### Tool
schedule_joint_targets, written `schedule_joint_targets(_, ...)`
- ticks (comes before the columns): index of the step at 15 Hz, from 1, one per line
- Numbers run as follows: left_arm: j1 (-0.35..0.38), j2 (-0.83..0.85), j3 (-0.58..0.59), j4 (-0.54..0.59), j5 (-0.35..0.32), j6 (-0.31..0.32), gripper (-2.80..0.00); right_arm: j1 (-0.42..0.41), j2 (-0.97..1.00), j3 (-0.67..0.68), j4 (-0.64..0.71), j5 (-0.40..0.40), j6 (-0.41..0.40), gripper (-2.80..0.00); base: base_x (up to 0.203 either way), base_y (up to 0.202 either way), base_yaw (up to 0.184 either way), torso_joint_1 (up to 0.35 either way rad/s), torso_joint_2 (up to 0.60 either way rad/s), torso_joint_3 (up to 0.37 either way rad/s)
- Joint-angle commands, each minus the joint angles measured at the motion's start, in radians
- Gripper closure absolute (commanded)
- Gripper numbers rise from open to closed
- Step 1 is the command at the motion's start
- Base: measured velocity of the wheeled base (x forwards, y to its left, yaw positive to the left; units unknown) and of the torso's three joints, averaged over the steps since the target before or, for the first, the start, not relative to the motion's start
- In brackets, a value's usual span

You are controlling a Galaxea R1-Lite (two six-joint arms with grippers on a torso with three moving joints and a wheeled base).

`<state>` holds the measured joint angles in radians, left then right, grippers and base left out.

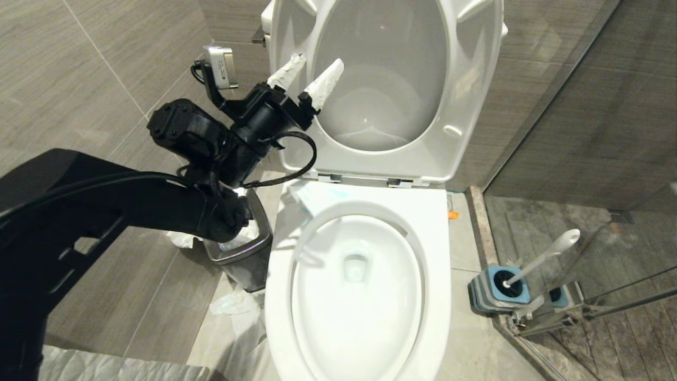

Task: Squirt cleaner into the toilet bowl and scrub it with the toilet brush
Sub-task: Use the left hand to lift the toilet lid slightly

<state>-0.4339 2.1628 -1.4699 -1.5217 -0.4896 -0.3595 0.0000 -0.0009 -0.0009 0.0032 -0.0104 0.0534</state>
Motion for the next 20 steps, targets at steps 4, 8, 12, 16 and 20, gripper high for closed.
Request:
schedule_joint_targets(4, 0.02, 0.092, -0.046, -0.008, -0.004, 0.028, -2.8, 0.0, 0.001, -0.001, 0.0, 0.0, 0.0, 0.0, 0.0, 0.0, 0.0, 0.0, 0.0, 0.0)
schedule_joint_targets(8, 0.026, 0.138, -0.059, -0.008, -0.004, 0.065, -2.8, 0.0, 0.001, -0.001, 0.0, 0.0, 0.0, 0.0, 0.0, 0.0, 0.0, 0.0, 0.0, 0.0)
schedule_joint_targets(12, 0.054, 0.19, -0.112, -0.008, -0.004, 0.085, -2.8, 0.0, 0.001, 0.001, 0.0, 0.0, 0.0, 0.0, 0.0, 0.0, 0.0, 0.0, 0.0, 0.0)
schedule_joint_targets(16, 0.069, 0.235, -0.125, -0.008, -0.004, 0.109, -2.8, 0.0, 0.001, -0.001, 0.0, 0.0, 0.0, 0.0, 0.0, 0.0, 0.0, 0.0, 0.0, 0.0)
schedule_joint_targets(20, 0.073, 0.223, -0.125, -0.008, -0.004, 0.117, -2.8, 0.0, 0.001, 0.001, 0.0, 0.0, 0.0, 0.0, 0.0, 0.0, 0.0, 0.0, 0.0, 0.0)
